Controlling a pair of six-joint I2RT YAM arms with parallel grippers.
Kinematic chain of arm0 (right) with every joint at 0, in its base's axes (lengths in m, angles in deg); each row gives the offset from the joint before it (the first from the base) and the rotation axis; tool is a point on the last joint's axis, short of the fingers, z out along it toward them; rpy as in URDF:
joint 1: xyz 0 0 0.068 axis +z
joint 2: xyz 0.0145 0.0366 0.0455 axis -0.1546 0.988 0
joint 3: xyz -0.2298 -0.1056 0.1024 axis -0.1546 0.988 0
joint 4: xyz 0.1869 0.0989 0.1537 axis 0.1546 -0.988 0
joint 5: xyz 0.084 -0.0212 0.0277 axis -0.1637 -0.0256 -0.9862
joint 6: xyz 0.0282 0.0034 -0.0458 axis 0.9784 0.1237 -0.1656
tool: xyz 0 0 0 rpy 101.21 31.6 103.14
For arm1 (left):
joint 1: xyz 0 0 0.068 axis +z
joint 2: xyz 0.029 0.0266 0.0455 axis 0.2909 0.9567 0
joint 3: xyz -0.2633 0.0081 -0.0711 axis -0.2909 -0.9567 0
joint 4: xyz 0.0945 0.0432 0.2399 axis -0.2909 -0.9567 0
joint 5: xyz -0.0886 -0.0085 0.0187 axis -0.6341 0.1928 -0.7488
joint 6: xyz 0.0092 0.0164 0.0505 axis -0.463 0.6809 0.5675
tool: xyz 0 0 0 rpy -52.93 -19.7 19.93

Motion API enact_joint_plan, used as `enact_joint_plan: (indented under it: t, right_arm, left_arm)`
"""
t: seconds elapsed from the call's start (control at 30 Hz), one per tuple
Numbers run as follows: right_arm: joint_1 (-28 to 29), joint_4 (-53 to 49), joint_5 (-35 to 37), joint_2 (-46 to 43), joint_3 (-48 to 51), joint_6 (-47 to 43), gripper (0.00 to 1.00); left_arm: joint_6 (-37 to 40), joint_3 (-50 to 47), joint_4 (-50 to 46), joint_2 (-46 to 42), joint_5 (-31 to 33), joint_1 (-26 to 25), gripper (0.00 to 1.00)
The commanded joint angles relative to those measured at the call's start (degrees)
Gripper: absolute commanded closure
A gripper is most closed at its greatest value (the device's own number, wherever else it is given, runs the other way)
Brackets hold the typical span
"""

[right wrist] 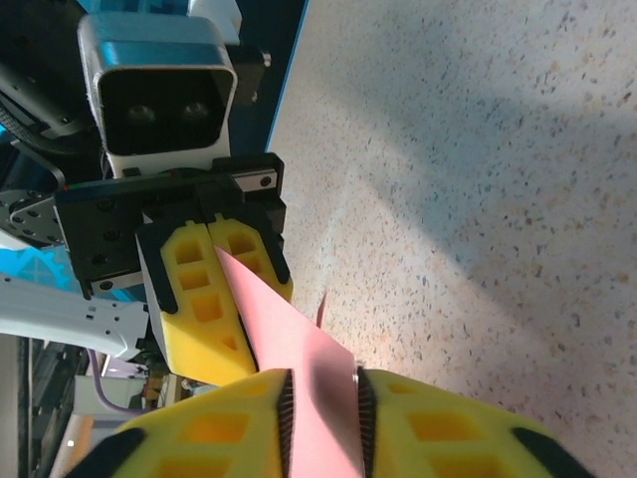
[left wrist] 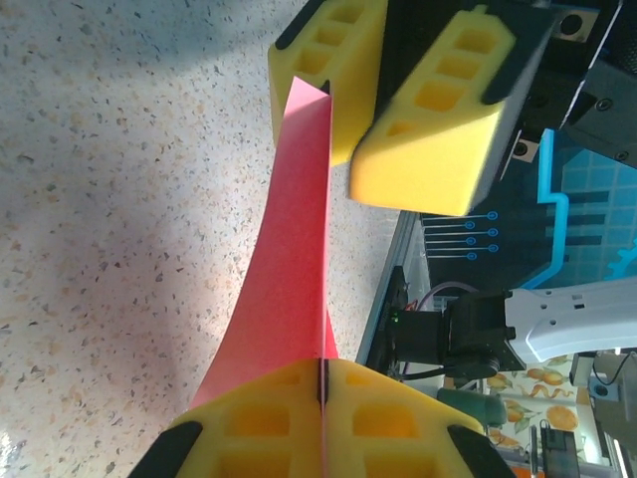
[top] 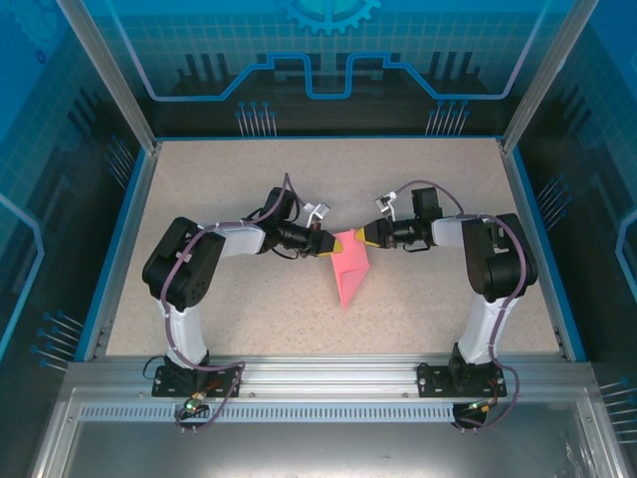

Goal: Fold a paper plane with a square sheet of paper (fold left side to right side)
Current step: Fold the wing for the fifth time at the center of the table.

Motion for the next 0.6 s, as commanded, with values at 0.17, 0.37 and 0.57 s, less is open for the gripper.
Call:
enact_joint_plan:
  t: [0.17,0.37,0.57]
  right_arm:
    - [0.82,-5.88,0.91,-1.93,-1.52,-2.08,1.00]
    - [1.39,-16.64,9.31,-2.51,-3.53,-2.57,1.00]
    - [1.65,-20.02,16.62,-1.69,-4.67,3.79,1.00]
  left_arm:
    - [5.35,2.30,-7.63,-1.18,3.72,-0.41,0.70]
    - [9.40,0.70,-14.49,-8.38,18.81,-0.39,0.47]
    - [18.91,3.86,-30.06,-15.62,35.72,-7.06,0.45]
